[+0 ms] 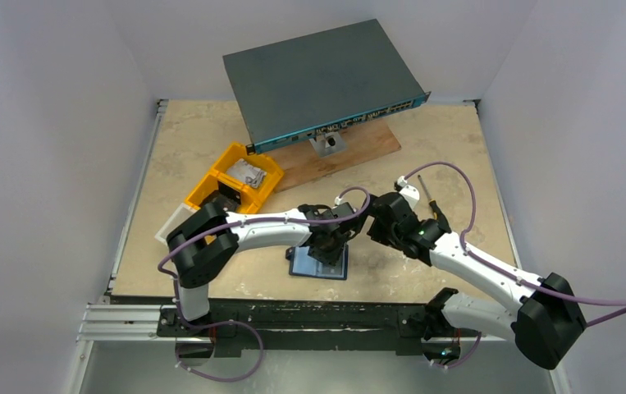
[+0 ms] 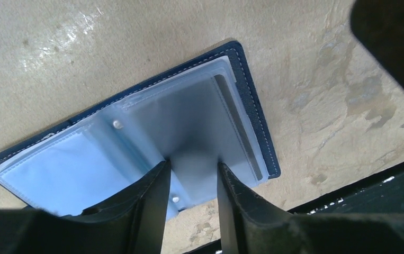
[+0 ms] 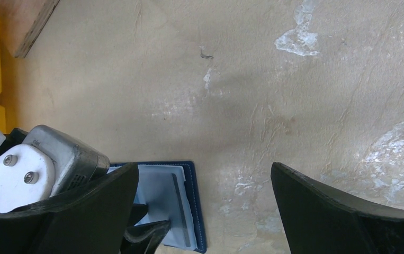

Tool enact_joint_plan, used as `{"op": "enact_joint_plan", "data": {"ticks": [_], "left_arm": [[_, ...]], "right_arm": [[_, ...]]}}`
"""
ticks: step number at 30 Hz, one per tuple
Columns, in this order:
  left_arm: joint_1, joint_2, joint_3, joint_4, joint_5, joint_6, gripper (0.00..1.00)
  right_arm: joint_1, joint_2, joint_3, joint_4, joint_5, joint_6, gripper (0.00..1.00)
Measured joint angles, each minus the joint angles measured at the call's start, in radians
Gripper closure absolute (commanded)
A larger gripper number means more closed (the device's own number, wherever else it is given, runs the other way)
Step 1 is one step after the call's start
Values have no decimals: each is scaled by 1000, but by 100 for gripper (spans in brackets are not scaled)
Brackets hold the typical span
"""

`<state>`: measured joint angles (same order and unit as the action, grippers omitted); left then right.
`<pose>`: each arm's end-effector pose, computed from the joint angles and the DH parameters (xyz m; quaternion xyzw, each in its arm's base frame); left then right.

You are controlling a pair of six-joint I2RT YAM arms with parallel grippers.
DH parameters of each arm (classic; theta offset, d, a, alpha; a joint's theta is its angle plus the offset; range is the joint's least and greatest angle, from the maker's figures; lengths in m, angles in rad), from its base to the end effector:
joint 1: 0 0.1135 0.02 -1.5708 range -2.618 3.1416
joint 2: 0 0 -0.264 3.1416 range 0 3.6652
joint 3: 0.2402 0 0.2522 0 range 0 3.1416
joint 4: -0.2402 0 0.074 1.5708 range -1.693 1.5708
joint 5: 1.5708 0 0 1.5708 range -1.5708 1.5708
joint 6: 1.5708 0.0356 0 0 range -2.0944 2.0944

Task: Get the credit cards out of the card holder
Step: Remove the credit card from the card holder.

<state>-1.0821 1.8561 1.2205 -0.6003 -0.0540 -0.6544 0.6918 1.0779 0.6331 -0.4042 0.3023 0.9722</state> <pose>0.1721 -0.3197 0.1662 0.2048 0.9642 -0.1100 0.1280 0.1711 0.1280 0.2138 0.1819 0.9084 0.1632 0.3392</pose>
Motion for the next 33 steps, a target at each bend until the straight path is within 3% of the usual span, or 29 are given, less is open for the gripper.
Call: {"op": "enact_joint_plan", "data": {"ticks": [6,9,21,33], "left_arm": [[0,4,3,-16,-29,-8,94],[2,3,2,-18,-32,-12,100],[109,-90,-166,173,161,-49,100],[166,-112,-284,394,340,-103,100]], "right_arm": [[0,1,0,16,-6,4,2],[0,2,-3,26,-12,4,6],[2,65,-68,182,-188,-24,41],[48,176,-71,288,-291,-24,47]]}}
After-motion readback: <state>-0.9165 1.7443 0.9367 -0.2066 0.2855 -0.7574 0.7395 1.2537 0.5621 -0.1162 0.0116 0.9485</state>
